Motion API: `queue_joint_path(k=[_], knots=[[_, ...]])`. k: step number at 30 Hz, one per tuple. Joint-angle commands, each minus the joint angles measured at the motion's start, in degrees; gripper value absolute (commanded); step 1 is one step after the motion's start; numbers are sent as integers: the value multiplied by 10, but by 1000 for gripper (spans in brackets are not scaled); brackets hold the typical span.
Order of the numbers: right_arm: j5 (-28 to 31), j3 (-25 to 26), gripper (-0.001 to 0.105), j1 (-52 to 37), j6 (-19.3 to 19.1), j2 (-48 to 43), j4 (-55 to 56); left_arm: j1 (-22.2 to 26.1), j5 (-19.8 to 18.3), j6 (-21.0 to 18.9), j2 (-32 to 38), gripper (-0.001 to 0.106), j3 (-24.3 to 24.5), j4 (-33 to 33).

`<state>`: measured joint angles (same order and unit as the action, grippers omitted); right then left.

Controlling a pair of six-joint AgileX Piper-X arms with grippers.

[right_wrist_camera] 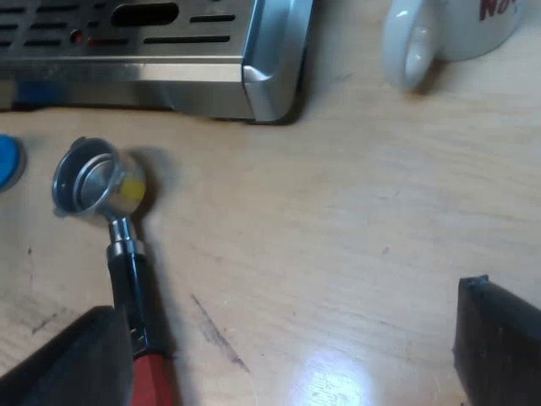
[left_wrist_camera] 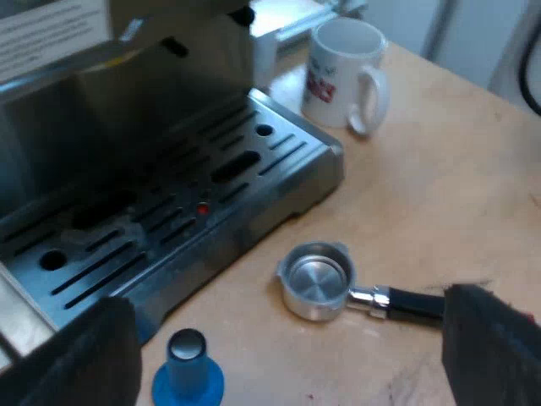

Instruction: Put the handle in the coffee machine

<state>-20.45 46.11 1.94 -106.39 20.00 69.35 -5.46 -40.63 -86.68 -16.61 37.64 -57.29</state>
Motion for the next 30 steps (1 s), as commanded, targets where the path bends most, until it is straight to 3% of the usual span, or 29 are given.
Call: queue_joint_path(k=[1,4,12,15,17,20,28,30], knots=[[-15,29,78,6,-29,28,21,-22,-17,20,-14,75,3,7],[-7,65,78,62,-52,86,40,-53,-17,21,-29,75,3,7],[47,74,78,180,-52,152,42,-123,-17,23,-69,75,3,7],[83,74,78,228,-26,179,38,-149,-17,31,-78,75,3,7],[101,74,78,259,-8,195,35,-205,-17,48,-98,75,3,7],[127,74,78,296,20,218,27,-237,-17,55,-111,75,3,7],[142,74,78,338,64,254,7,-281,-17,65,-138,75,3,7],[142,74,63,344,69,269,7,-281,-17,73,-143,75,3,7]])
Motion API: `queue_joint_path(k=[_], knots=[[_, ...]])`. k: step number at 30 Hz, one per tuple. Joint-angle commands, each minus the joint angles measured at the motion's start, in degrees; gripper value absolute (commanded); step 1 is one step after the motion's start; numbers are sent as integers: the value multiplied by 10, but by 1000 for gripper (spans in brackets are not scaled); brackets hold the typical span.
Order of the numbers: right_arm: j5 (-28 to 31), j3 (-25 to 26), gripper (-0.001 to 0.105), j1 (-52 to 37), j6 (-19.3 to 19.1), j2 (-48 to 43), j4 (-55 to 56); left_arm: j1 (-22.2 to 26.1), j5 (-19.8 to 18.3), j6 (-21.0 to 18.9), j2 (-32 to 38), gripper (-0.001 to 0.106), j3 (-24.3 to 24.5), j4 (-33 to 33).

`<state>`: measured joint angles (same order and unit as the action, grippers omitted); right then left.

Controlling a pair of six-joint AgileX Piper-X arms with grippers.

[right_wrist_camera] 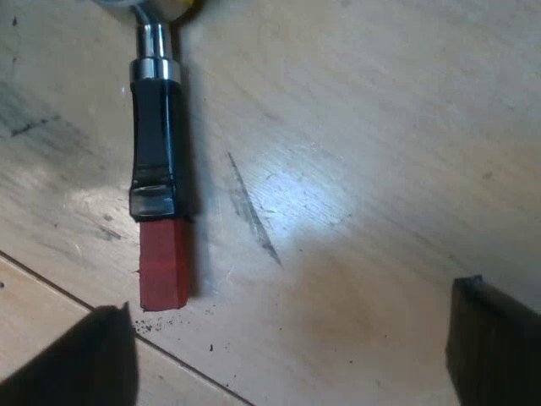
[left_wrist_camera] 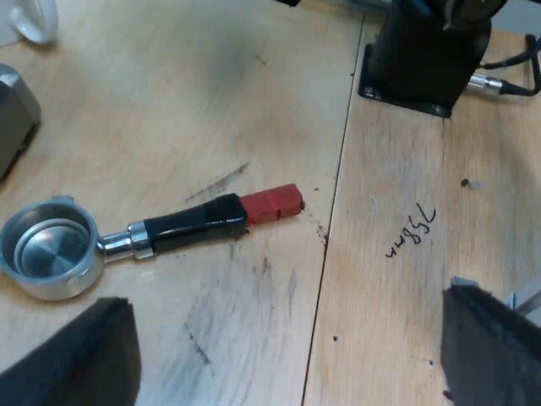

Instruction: Put the handle in the coffee machine

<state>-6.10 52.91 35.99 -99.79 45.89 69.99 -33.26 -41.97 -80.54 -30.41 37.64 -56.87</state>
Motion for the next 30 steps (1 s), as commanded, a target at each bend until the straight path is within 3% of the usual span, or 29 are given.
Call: queue_joint_path(k=[1,5,7,30], knots=[[-1,6,56,3,11,13,1,-3,-3,13,-8,75,3,3],[-1,6,14,3,65,33,-9,-3,-3,16,-12,75,3,3],[-1,6,1,3,78,43,-14,-3,-3,16,-12,75,3,3],[-1,6,0,3,86,274,-66,-1,-3,16,-12,75,2,2]])
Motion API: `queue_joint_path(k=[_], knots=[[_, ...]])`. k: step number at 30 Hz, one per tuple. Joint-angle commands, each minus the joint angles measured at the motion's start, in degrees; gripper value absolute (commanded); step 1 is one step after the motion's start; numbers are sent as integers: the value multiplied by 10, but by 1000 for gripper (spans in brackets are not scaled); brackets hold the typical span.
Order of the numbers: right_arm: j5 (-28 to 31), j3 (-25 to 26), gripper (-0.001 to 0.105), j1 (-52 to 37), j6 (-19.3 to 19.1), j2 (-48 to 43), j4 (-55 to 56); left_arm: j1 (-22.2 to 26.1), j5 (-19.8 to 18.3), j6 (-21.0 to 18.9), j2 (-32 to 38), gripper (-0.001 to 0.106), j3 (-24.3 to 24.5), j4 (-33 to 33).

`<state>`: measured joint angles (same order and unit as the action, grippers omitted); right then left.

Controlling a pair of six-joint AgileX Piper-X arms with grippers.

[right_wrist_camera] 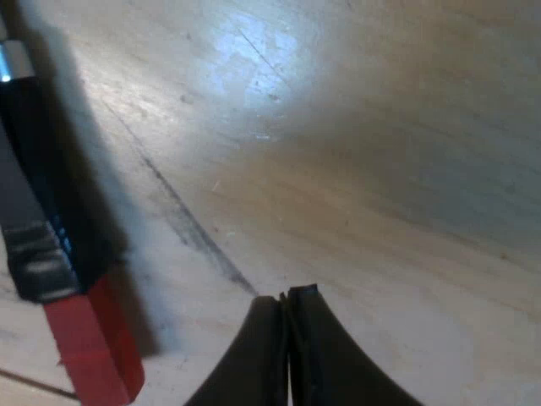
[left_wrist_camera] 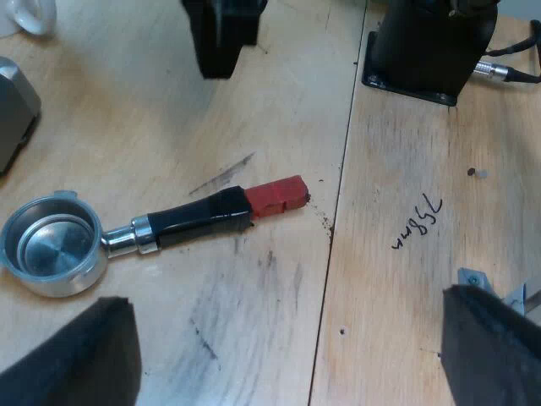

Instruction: Put the handle in the coffee machine

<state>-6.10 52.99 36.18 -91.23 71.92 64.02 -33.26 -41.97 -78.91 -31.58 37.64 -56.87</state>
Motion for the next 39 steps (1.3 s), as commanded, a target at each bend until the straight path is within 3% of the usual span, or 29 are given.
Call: queue_joint_path(k=[1,17,24,30,39], knots=[[-1,5,0,1,1,23,-10,-1,-3,-1,-1,75,2,2],[-5,-93,0,1,1,55,-129,-1,1,-1,-1,75,2,2],[-14,-97,0,9,1,55,-135,-1,1,-1,-1,75,2,2],[-15,-97,0,86,1,59,-157,-1,1,-1,-1,75,2,2],[-15,-97,0,198,69,87,-229,25,12,-1,-1,75,2,-22]])
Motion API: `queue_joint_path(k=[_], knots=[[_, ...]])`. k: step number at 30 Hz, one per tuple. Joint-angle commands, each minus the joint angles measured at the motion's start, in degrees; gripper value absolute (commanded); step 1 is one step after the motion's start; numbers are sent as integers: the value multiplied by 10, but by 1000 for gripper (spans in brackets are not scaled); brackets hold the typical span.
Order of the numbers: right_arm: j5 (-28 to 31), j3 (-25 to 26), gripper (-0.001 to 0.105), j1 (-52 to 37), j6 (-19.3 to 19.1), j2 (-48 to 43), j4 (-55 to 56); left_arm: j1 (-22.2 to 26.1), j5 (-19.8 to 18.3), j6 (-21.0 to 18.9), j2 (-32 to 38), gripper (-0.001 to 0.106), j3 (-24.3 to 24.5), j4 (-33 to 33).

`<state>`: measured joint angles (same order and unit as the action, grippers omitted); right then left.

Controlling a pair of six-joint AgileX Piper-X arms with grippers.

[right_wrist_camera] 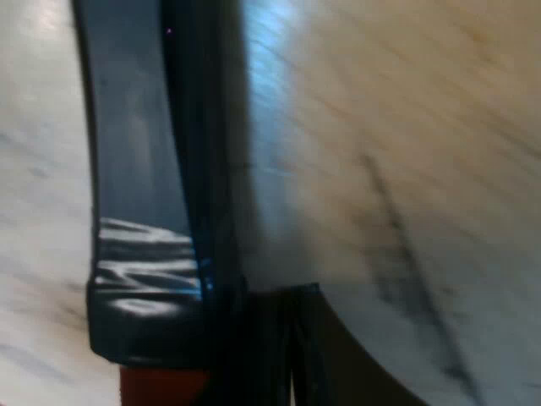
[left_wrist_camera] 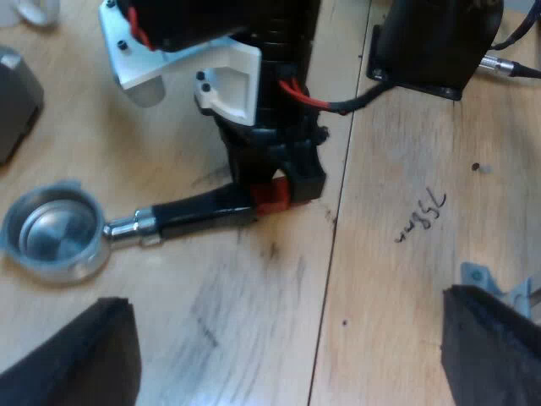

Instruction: Put the handle in the coffee machine

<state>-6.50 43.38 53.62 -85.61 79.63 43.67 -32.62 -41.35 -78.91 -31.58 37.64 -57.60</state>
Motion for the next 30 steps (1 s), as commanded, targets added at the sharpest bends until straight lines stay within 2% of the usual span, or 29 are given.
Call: queue_joint_path(k=[1,10,13,17,19,24,30], knots=[[-11,0,0,36,22,13,-34,34,6,-1,-1,75,2,-20],[-14,0,0,106,49,26,-119,135,6,-1,-1,75,2,-34],[-14,4,0,117,55,32,-130,149,6,-1,-1,75,2,-43],[-14,10,0,124,66,37,-140,162,6,-1,-1,75,2,-55],[-14,30,0,134,82,67,-211,162,6,-1,-1,75,2,-55],[-16,68,0,134,103,107,-256,162,6,-1,-1,75,2,-55],[-19,110,0,134,105,142,-289,162,6,-1,-1,75,2,-55]])
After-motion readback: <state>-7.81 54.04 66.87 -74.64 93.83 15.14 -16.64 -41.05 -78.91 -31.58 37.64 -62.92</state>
